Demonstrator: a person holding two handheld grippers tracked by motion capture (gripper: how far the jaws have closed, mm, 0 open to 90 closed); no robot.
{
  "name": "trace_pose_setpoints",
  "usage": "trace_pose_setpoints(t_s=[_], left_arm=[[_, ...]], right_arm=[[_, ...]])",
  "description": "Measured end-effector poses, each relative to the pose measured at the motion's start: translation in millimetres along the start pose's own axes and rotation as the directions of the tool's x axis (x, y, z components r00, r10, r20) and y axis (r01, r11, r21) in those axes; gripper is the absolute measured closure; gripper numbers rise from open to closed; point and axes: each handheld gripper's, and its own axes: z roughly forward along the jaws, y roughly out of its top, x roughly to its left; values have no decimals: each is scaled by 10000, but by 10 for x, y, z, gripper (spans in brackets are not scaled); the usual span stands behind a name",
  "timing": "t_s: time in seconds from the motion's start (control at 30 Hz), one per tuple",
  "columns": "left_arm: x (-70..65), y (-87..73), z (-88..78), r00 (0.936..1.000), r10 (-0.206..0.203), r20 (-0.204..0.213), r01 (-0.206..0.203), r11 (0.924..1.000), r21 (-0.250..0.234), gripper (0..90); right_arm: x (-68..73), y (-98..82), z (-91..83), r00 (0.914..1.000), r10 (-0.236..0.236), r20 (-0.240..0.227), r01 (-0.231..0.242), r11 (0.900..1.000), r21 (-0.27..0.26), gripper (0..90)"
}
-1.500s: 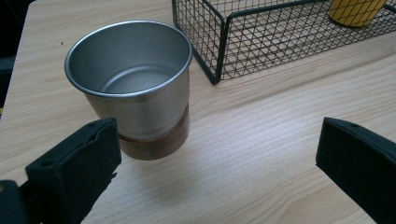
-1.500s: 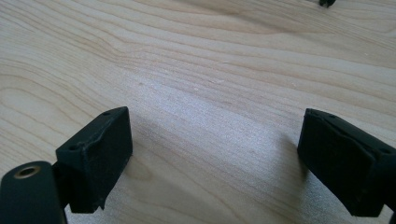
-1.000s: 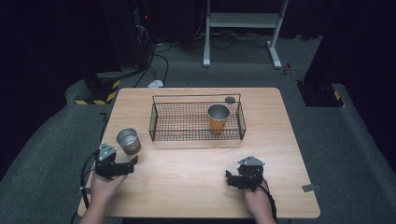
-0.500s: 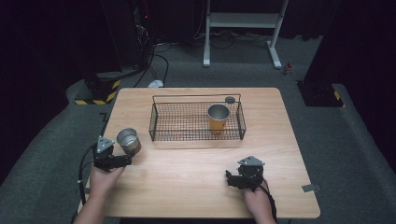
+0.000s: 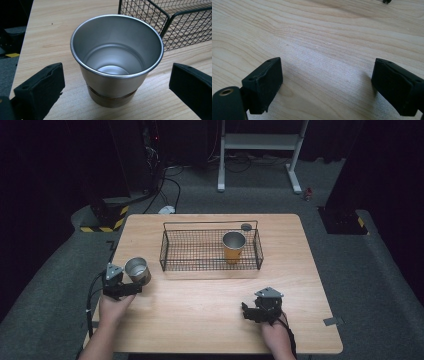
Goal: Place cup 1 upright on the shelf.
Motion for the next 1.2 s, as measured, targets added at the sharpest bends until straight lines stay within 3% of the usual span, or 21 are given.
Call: trace_pose_setpoints(t_s=[0.1,0.3,0.67,0.9,1.13,1.2], left_arm=[[-3,-7,25,9999,99,-32,-99,9999,49,6],[-1,-6,65,9999,-134,51,134,9999,-41,8],[23,-17,120,9997,-158,186,159,9999,-38,7],[32,-6,133,9991,-291,301,303,9988,-375,9],[59,-19,227,9979,-639,143,645,9970,-418,18],[68,-22,245,9985,-526,152,532,9978,-393,23]], right_arm=[[0,0,0,10000,-2,1,2,10000,1,100],[2,1,1,10000,23,2,-23,10000,-7,100],[2,0,0,10000,23,1,-23,10000,-6,101],[2,0,0,10000,21,3,-21,10000,-8,100],[2,0,0,10000,23,3,-23,10000,-6,101],[2,0,0,10000,22,1,-22,10000,-7,101]])
